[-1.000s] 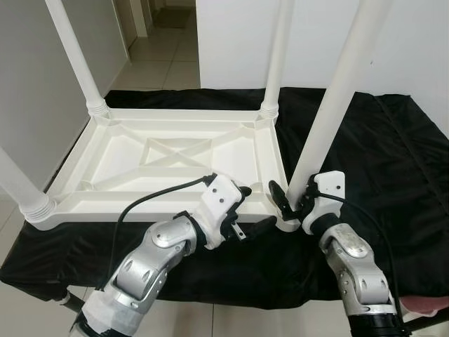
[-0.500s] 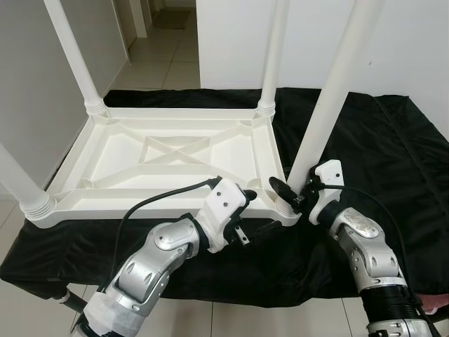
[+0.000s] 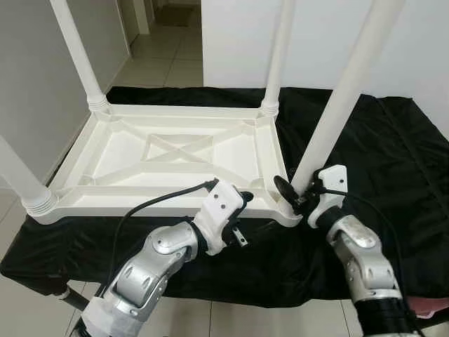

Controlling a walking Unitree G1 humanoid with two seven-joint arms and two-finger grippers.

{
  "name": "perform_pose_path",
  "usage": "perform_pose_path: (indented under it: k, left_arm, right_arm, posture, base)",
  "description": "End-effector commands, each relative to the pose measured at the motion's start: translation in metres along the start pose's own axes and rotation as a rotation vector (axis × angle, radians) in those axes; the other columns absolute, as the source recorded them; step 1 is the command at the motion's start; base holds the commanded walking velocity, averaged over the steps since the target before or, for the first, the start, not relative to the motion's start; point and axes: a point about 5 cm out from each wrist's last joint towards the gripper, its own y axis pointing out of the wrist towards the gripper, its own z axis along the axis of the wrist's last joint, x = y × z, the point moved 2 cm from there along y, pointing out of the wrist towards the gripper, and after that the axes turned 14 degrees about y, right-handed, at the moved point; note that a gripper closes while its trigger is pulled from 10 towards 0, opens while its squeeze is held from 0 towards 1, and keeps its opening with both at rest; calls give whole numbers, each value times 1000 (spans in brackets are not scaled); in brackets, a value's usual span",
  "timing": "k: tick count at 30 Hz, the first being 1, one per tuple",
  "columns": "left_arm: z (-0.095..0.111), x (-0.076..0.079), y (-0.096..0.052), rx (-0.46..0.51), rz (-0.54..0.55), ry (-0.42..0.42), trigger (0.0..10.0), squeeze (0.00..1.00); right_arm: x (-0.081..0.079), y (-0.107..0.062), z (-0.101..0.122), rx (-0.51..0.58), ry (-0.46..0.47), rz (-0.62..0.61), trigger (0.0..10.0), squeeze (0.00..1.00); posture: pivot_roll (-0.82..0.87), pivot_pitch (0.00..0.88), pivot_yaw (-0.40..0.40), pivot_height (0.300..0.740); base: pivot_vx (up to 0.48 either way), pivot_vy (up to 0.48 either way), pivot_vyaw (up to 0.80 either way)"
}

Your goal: Building children table

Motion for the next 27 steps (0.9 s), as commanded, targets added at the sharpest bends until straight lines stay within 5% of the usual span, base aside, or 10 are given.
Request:
perform_pose_path:
  k: [1,6,10,15,22,23,24,27]
  left_arm:
    - [-2,-2,0,-11,-6,11,10000,0]
    - [-1,-3,3,-5,-18,14,10000,0]
    - [-1,-3,3,-5,-20,16,10000,0]
    - [-1,-10,2,-7,-20,29,10000,0]
    - [-3,-12,0,-11,-19,26,10000,0]
    - [-4,-12,1,-11,-18,24,10000,0]
    - [-3,-12,2,-10,-18,24,10000,0]
    - [2,-10,5,7,-23,30,10000,0]
  right_arm:
    - [7,-6,-21,-88,32,-67,10000,0]
    - [-4,-13,-27,-64,83,-295,10000,0]
    - [-6,-14,-28,-60,89,-328,10000,0]
    - [-18,-22,-33,2,176,-591,10000,0]
    - [-34,-21,-34,1,233,-601,10000,0]
    - [-35,-21,-30,21,239,-583,10000,86]
    - [-34,-21,-24,46,234,-558,10000,1000]
    - [-31,-20,-13,93,218,-487,10000,1000]
  posture:
    - [-99,65,9,740]
    - [-105,53,20,740]
    - [-105,53,20,740]
    - [-104,61,39,740]
    - [-124,61,54,740]
    - [-131,55,62,740]
    - [-130,49,68,740]
    - [-114,40,55,740]
  base:
    - [0,0,0]
    - [0,0,0]
    - [0,0,0]
    - [0,0,0]
    - [0,0,0]
    - [0,0,0]
    - [0,0,0]
    - [0,0,0]
